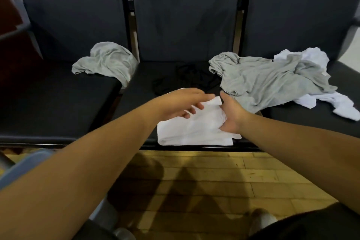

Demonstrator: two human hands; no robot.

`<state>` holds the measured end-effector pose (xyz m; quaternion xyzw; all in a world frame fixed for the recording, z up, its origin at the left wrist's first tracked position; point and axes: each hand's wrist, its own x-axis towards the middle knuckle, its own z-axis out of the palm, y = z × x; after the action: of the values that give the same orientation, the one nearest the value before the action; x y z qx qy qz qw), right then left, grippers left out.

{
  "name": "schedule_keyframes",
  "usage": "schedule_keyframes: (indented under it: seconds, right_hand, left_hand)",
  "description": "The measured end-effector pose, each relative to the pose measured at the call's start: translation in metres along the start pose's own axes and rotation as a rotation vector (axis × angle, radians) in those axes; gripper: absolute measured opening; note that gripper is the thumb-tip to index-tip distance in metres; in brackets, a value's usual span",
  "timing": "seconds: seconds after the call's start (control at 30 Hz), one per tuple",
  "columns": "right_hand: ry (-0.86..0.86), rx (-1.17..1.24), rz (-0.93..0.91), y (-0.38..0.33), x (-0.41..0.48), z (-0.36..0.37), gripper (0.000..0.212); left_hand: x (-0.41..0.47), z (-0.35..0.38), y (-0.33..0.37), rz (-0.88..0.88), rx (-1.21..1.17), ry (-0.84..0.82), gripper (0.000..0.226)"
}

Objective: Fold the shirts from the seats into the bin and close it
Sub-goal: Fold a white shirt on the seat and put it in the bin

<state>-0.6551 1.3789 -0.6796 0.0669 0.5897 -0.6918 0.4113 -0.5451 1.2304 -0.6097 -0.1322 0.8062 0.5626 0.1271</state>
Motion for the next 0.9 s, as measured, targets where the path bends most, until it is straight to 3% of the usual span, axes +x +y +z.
schedule_keyframes:
  seconds: [0.17,0.3,0.4,0.47,0.53,0.67,0.8,0.87,0.9]
  right_hand:
    - [0.131,-0.522,-0.262,0.005,-0.009,0.015,0.027]
    - [0.125,-0.378,-0.415,-0.014,-0.028,0.021,0.016]
    - [0.204,-0.219,-0.205,-0.015,-0.028,0.008,0.02]
    - [0.214,-0.296,0.046,-0.003,-0.027,-0.002,0.043]
    - [0.236,-0.451,0.114,0.002,-0.021,-0.01,0.059]
    - [0.27,-0.711,0.001,-0.006,-0.029,-0.001,0.044]
    - [0.242,-1.131,-0.04,-0.011,-0.037,0.006,0.009]
    - [0.205,-1.269,0.003,-0.016,-0.04,0.01,0.016]
    - [0.15,-1.224,0.094,-0.018,-0.041,0.012,0.014]
  left_hand:
    - [0.005,-0.013,-0.032,-0.026,0.075,0.346,0.021]
    - [0.007,-0.027,-0.052,-0.095,0.019,0.556,0.018]
    - [0.008,-0.03,-0.063,-0.198,-0.044,0.548,0.023]
    - [0.01,-0.025,-0.066,-0.243,-0.144,0.51,0.031]
    - [0.011,-0.02,-0.063,-0.248,-0.18,0.506,0.028]
    - [0.014,-0.016,-0.061,-0.281,-0.135,0.463,0.033]
    - [0.013,-0.018,-0.063,-0.327,-0.088,0.429,0.037]
    - [0.01,-0.023,-0.061,-0.33,-0.169,0.414,0.033]
    - [0.007,-0.026,-0.06,-0.328,-0.231,0.41,0.032]
